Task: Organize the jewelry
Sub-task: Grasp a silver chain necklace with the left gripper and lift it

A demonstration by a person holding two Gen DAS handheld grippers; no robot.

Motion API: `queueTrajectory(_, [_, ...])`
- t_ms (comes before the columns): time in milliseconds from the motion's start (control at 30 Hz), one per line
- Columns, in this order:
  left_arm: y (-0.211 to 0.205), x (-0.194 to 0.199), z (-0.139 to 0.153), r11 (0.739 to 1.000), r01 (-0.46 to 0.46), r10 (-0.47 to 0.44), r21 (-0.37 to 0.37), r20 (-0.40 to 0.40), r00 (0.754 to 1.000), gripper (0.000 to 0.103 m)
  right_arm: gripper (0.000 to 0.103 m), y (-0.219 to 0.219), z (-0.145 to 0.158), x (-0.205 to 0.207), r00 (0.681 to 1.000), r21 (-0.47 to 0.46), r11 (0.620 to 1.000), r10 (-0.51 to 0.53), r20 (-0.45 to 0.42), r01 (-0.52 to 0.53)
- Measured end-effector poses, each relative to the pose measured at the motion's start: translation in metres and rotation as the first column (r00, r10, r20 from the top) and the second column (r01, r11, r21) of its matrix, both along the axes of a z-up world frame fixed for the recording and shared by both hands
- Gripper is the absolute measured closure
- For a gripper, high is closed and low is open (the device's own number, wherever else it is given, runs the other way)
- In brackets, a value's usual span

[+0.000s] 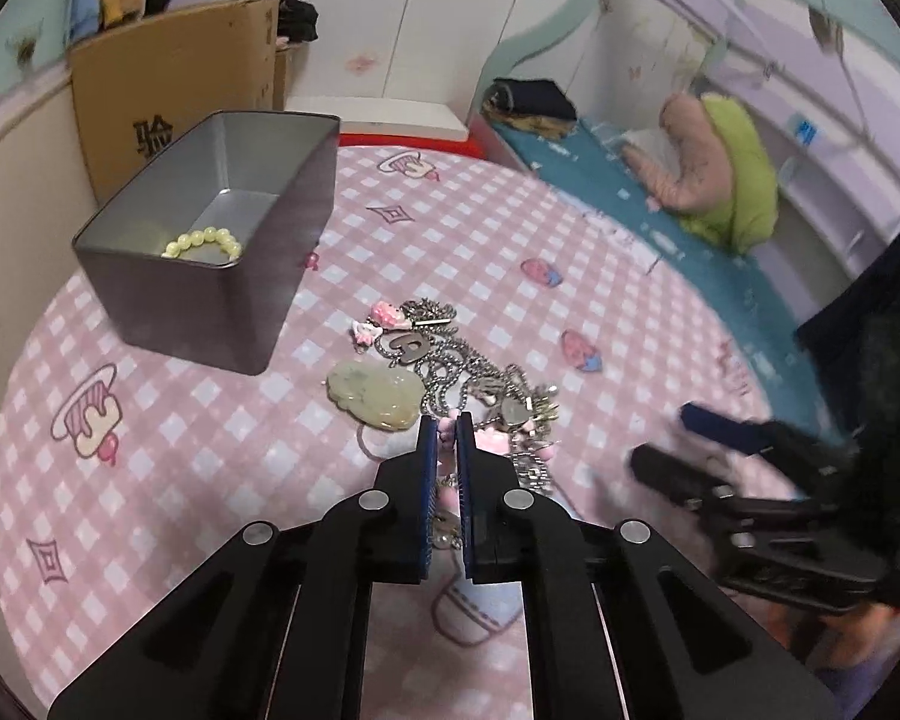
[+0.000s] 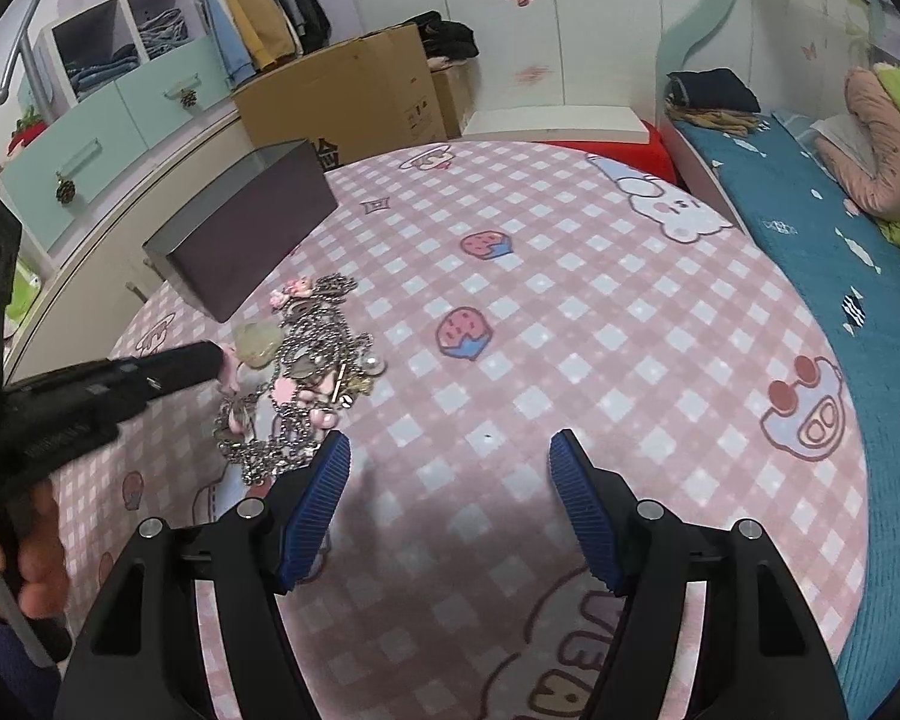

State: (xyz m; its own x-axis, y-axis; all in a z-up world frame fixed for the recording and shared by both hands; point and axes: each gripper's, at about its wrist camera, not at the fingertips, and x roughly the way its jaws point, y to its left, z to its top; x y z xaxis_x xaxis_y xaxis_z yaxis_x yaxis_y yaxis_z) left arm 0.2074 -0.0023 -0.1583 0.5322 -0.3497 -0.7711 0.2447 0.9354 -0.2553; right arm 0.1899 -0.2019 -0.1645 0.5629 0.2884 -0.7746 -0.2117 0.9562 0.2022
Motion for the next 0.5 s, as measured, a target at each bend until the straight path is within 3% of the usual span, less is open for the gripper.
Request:
queueTrajectory(400, [0.046,-0.012,0.0,0.995,-0.054,0.05,-0.084,-0.05,0.998,0.096,0.035,0.03,-0.003,0.008,0.998,-0.019,0.998,0.061,-0.01,-0.061])
queueTrajectory(500, [0.058,-0.015,-0.006,0.994,-0.078,0.073,-0.073,-0.07,0.995,0.096,0.035,0.035,-0.002,0.007,0.997,-0.022,0.997,0.07,-0.006,-0.071])
